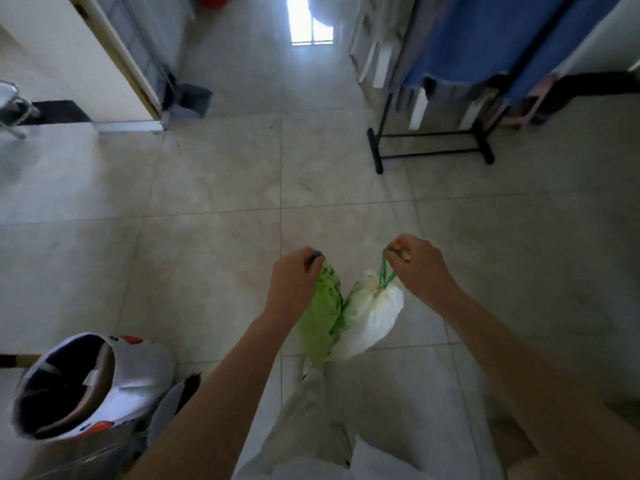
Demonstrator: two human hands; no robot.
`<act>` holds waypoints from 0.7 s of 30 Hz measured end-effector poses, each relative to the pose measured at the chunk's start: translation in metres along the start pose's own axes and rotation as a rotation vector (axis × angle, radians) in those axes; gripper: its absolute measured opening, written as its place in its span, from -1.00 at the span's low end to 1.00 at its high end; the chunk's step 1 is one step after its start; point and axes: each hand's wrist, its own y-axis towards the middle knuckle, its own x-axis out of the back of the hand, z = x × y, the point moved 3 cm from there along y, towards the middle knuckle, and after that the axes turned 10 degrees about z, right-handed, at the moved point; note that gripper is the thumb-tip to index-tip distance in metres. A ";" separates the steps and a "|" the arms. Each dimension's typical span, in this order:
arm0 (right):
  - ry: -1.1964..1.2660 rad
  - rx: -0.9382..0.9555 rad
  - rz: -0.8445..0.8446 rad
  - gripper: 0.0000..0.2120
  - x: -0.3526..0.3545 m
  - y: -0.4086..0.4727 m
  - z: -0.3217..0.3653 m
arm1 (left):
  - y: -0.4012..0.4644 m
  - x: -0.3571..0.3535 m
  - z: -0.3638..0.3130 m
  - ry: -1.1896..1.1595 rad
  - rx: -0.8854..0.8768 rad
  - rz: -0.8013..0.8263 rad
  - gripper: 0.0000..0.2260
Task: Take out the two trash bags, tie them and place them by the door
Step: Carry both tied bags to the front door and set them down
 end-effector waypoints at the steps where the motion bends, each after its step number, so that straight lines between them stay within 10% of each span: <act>1: 0.010 -0.033 -0.043 -0.89 0.010 0.004 -0.008 | 0.014 -0.005 -0.008 0.029 -0.035 0.014 -0.81; 21: 0.186 -0.423 -0.549 -0.87 0.240 0.111 -0.189 | 0.266 -0.165 -0.256 0.160 -0.535 0.321 -0.85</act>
